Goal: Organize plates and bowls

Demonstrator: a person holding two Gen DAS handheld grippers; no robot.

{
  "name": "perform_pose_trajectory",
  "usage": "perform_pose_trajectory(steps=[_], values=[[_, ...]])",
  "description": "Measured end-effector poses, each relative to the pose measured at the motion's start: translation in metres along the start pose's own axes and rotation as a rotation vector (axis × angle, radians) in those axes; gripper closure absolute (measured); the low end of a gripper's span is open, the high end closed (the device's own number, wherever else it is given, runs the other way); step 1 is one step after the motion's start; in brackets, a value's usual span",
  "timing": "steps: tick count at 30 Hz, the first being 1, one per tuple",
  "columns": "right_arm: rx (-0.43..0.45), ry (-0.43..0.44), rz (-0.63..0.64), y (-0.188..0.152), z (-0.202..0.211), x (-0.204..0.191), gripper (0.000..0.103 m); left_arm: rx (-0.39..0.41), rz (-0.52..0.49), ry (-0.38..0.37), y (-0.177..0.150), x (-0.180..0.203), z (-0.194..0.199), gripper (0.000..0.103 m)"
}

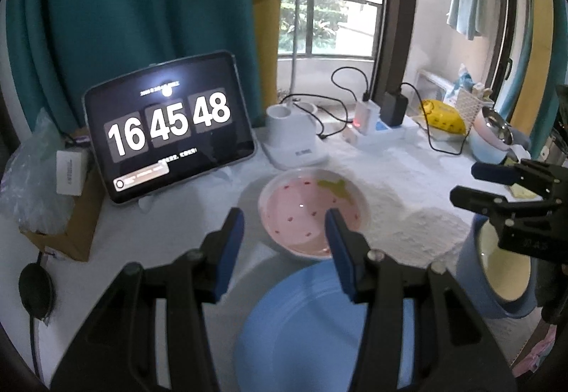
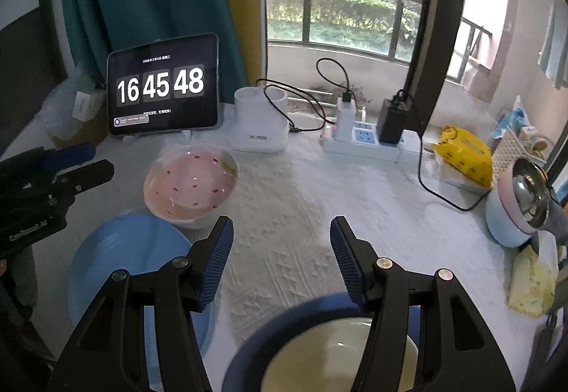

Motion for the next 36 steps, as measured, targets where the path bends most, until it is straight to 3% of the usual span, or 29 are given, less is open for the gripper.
perform_pose_trajectory(steps=[11,18,36], values=[[-0.068,0.071,-0.062,0.019,-0.029,-0.018,0.043,-0.062,0.011,-0.013,0.004,-0.016,-0.036,0.054],[-0.169,0.123,-0.132,0.023,-0.057,-0.036,0.043,-0.093,0.012,-0.017,0.005,-0.024,-0.058,0.054],[-0.332,0.042,-0.308,0.015,-0.111,-0.063,0.043,-0.170,-0.007,-0.033,0.001,-0.037,-0.094,0.055]])
Point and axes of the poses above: each gripper's, at about its wrist camera, not at the fingertips, and z roughly against the way its jaws point, x to its right, y to its top, the point moved 1 cm from there along -z, roughly the way its jaws point, and after that the axes turned 7 degrees about -y, right-handed, at the moved point
